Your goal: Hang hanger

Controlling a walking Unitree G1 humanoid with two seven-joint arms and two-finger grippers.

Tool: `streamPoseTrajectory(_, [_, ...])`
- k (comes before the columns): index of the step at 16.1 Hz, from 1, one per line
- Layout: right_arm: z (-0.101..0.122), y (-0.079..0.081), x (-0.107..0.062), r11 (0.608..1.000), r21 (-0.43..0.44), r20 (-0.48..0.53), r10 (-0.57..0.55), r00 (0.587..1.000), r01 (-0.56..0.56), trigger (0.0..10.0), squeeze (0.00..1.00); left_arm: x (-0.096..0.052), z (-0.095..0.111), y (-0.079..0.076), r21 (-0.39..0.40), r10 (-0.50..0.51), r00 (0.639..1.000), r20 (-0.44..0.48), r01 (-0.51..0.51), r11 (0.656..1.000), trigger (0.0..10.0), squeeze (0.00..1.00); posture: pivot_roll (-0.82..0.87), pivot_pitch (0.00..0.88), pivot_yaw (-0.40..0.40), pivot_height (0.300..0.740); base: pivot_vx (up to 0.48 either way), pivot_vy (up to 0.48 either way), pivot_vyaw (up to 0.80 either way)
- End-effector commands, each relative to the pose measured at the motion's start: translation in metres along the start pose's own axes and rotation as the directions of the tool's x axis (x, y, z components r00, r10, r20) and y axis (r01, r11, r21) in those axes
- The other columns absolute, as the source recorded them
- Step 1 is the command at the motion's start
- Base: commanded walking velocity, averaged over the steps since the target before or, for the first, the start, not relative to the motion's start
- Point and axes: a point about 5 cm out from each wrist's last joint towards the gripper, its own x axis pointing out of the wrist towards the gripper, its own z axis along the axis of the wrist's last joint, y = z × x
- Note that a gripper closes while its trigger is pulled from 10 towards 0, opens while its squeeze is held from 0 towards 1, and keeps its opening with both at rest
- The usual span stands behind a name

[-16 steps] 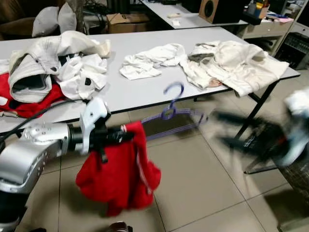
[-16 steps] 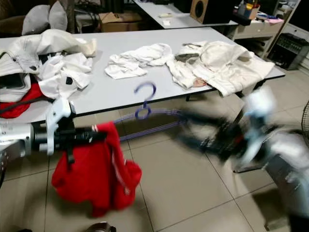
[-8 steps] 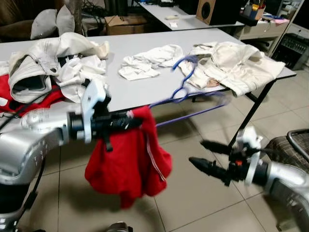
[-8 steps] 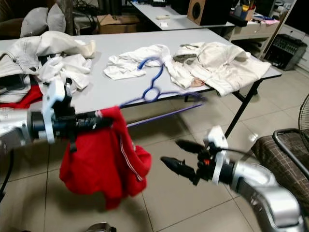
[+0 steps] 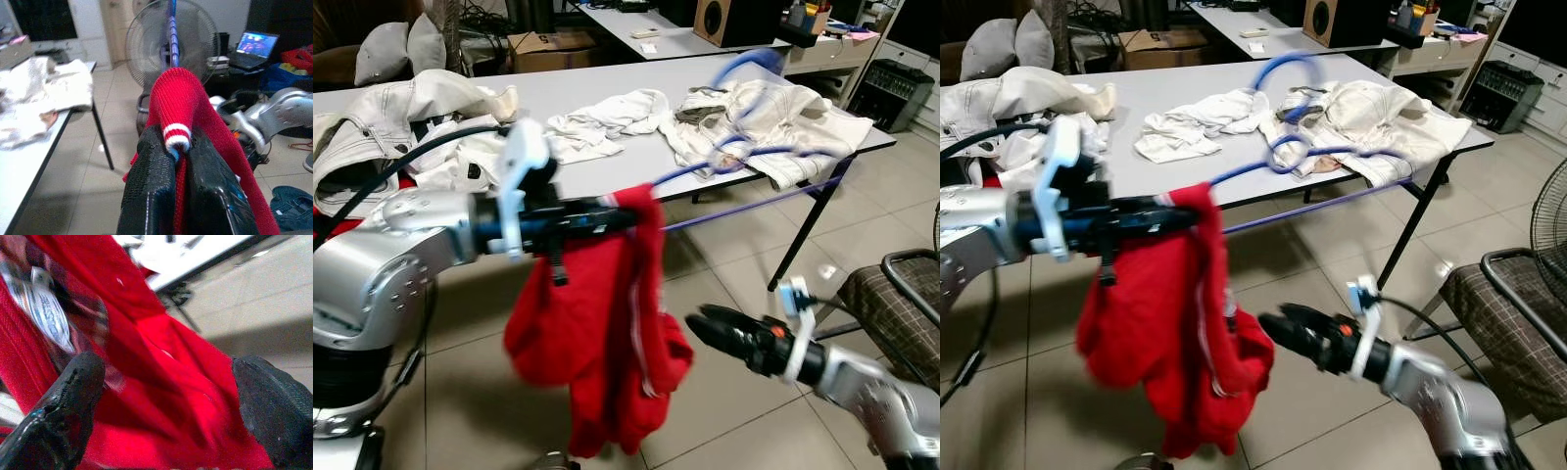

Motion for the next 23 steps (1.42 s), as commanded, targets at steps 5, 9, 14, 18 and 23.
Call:
streamPoseTrajectory(5, [-0.019, -0.023, 0.014, 0.985, 0.136, -0.171, -0.078, 0.982, 0.102, 10.0, 0.0, 0.011, 0.02, -0.006, 0.05, -0.03, 0.998, 0.047, 0.027, 0.998, 0.0, 0.0, 0.02, 0.0, -0.013, 0.74, 0.0, 0.0, 0.0])
streamPoseTrajectory(9, [-0.026, -0.032, 0.014, 0.968, 0.18, -0.23, -0.13, 0.965, 0.174, 0.0, 0.0, 0.01, 0.022, -0.003, 0.068, 0.001, 0.999, 0.046, -0.004, 0.998, 0.0, 0.0, 0.03, 0.0, -0.024, 0.74, 0.0, 0.0, 0.0])
streamPoseTrajectory(14, [-0.039, -0.041, 0.012, 0.95, 0.203, -0.286, -0.175, 0.942, 0.239, 0.0, 0.0, 0.007, 0.023, -0.003, 0.071, 0.014, 0.999, 0.042, -0.016, 0.997, 0.0, 0.0, 0.03, 0.0, -0.025, 0.74, 0.0, 0.0, 0.0])
streamPoseTrajectory(18, [-0.05, -0.044, 0.009, 0.946, 0.207, -0.319, -0.176, 0.931, 0.249, 0.0, 0.0, 0.007, 0.025, -0.004, 0.08, 0.012, 0.999, 0.044, -0.015, 0.997, 0.0, 0.0, 0.04, 0.0, -0.025, 0.74, 0.0, 0.0, 0.0])
streamPoseTrajectory(23, [-0.049, -0.046, 0.007, 0.955, 0.187, -0.296, -0.169, 0.94, 0.23, 0.0, 0.0, 0.008, 0.026, -0.005, 0.083, 0.003, 0.999, 0.043, -0.007, 0.997, 0.0, 0.0, 0.04, 0.0, -0.023, 0.74, 0.0, 0.0, 0.0])
